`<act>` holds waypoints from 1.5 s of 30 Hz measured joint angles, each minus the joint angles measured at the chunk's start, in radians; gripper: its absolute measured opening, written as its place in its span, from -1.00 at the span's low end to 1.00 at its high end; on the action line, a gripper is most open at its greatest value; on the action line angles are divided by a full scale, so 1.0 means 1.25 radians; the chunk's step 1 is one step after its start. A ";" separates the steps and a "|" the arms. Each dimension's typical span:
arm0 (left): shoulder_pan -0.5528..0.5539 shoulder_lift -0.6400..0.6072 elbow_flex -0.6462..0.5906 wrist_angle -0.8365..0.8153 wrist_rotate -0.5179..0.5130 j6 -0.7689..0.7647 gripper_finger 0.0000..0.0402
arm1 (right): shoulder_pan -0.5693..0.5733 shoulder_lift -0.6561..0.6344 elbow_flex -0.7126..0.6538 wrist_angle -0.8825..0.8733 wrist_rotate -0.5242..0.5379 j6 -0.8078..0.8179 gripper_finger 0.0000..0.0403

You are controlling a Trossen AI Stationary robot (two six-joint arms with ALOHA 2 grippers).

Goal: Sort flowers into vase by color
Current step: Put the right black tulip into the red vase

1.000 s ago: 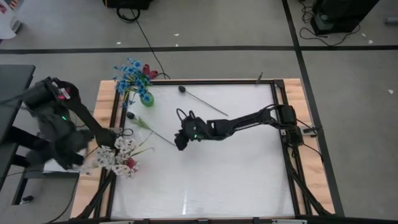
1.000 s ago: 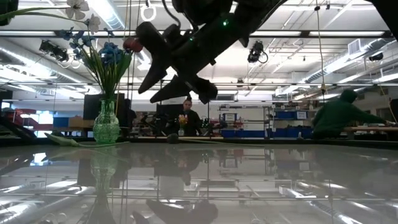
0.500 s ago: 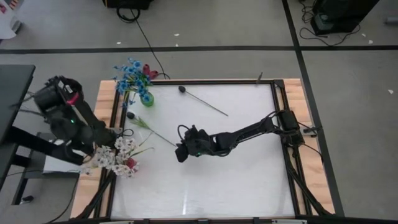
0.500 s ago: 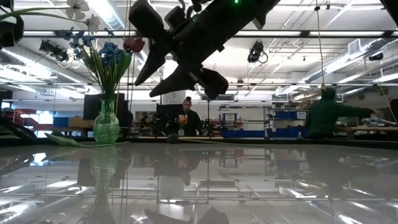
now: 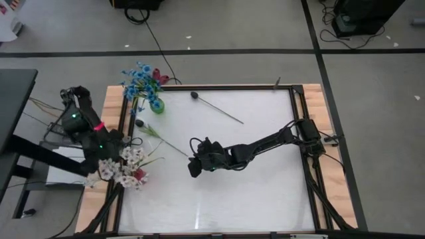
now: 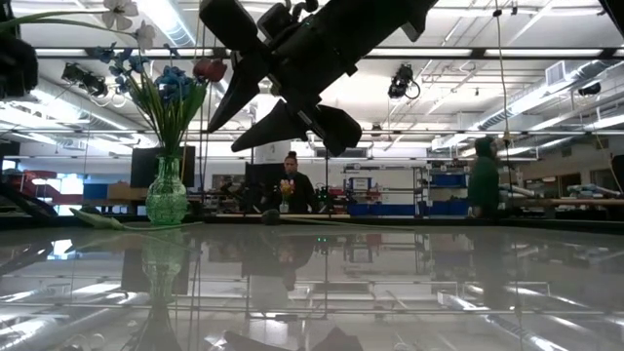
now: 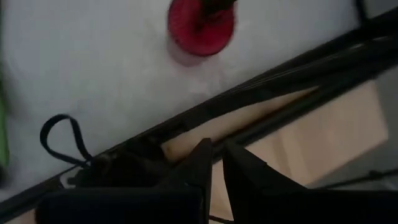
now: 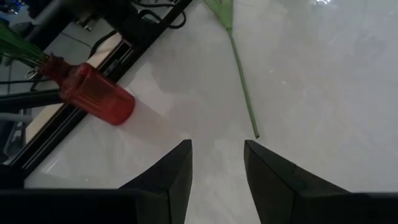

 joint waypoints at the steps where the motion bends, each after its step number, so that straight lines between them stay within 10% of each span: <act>1: 0.000 -0.001 -0.013 0.007 -0.010 -0.006 -0.78 | 0.000 0.000 0.000 0.000 -0.001 0.000 -0.24; 19: 0.000 -0.002 -0.106 0.193 -0.131 -0.084 -0.78 | 0.003 0.000 0.000 0.001 -0.002 -0.003 -0.24; 34: 0.001 0.001 -0.109 0.220 -0.147 -0.602 -0.78 | 0.001 0.000 0.000 0.001 -0.033 -0.044 -0.24; 45: 0.001 0.065 -0.109 0.390 -0.165 -0.564 -0.78 | -0.009 0.000 0.000 0.001 -0.066 -0.089 -0.24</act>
